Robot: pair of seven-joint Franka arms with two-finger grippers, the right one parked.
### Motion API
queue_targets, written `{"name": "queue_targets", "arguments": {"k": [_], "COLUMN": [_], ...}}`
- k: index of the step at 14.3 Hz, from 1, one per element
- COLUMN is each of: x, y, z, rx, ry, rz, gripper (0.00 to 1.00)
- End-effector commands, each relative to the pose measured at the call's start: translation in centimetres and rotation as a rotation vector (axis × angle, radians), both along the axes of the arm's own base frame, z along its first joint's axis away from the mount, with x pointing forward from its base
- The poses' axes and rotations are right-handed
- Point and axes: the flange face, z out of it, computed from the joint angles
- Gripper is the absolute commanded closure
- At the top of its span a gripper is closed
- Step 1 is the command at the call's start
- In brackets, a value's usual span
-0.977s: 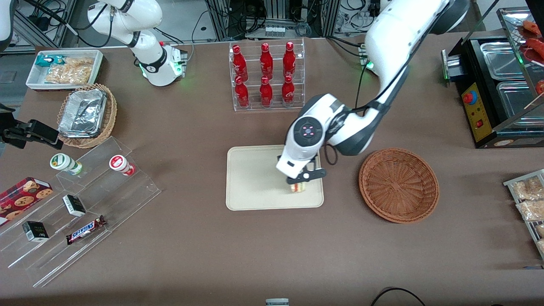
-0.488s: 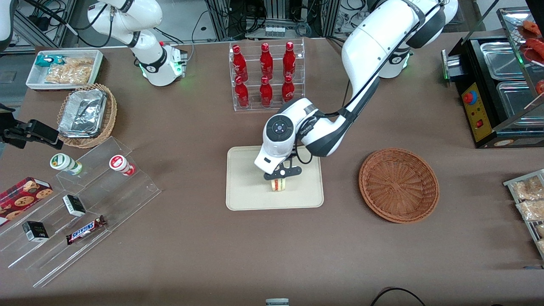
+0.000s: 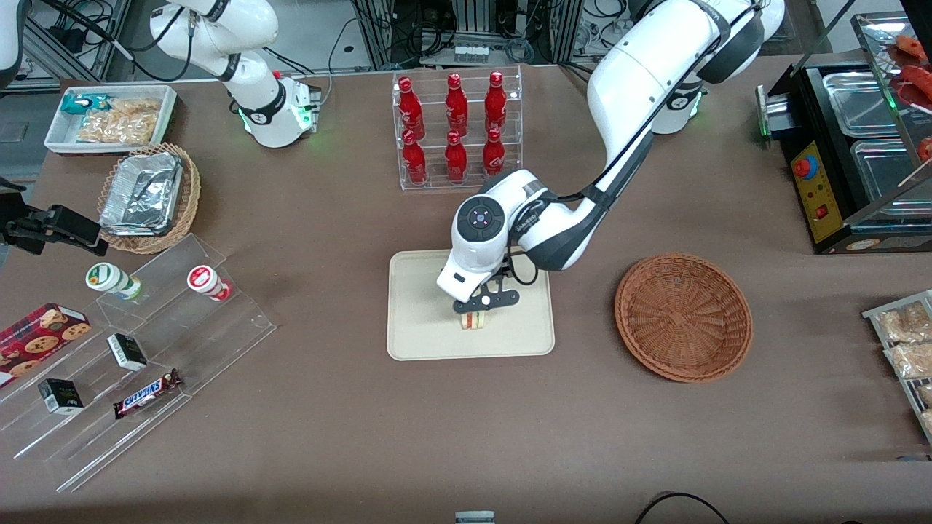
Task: Place sandwich from basket to tray
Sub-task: 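Carry the sandwich with the left gripper over the cream tray and lower it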
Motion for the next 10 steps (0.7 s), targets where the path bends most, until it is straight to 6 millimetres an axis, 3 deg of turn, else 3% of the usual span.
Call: {"name": "queue_targets", "arguments": {"k": [1,4,5,7,10], "x": [1.2,3.3,3.2,4.7,4.9], "y": [1.2,6.3,7.9,12.6,17.3], "z": [3.1,7.9,8.9,10.0,11.9], "rx": [0.045,0.125,0.166,0.179,0.210], "ry": [-0.087,-0.082,-0.059,-0.055,-0.057], "rz": [-0.007,0.043,0.062,0.127,0.166], "gripper": [0.00,0.00,0.00,0.00,0.00]}}
